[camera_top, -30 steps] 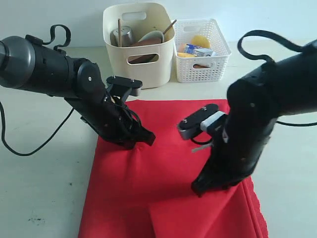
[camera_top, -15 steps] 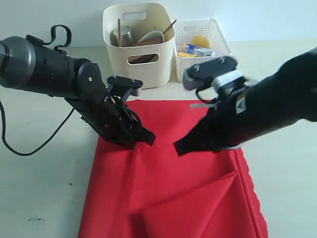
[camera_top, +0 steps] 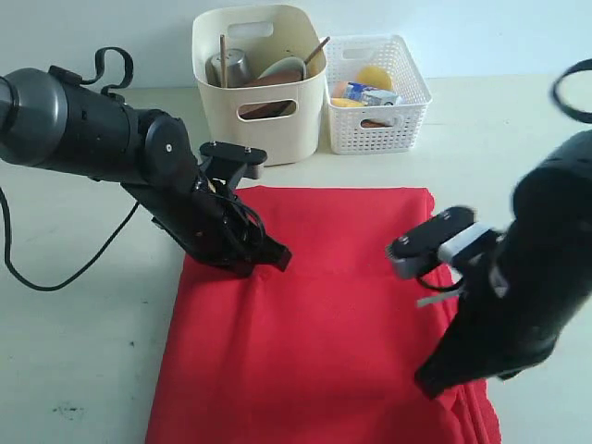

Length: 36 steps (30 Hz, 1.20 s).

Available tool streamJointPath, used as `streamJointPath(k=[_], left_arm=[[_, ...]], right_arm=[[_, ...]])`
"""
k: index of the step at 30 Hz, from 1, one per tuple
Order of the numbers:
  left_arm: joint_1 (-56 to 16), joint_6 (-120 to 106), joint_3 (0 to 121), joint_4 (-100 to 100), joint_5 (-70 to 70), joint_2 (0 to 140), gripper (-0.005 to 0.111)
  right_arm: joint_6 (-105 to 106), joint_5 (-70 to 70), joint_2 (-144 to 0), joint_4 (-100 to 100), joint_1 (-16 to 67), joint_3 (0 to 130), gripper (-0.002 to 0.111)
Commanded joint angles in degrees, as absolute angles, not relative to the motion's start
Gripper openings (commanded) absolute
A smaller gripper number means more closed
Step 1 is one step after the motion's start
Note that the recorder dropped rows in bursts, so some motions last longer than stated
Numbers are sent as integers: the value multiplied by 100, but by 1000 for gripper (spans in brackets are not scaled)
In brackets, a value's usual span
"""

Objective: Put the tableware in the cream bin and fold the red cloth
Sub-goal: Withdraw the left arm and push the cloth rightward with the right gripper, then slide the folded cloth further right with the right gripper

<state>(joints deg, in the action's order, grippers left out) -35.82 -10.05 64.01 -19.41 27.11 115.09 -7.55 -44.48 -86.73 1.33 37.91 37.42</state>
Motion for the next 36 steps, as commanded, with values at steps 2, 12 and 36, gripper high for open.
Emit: streamJointPath(k=[2, 12, 36], left_arm=[[-3596, -990, 6366, -1883, 2676, 11672, 0], [-3596, -1137, 6336, -1431, 2619, 9611, 0], [-2581, -1162, 4119, -1263, 3133, 5401, 0]], right_arm=[[-4335, -3853, -6709, 3034, 3796, 3549, 0], [-1341, -2250, -7829, -487, 3796, 3638, 0], [-2425, -3624, -10661, 2737, 1280, 5026, 0]])
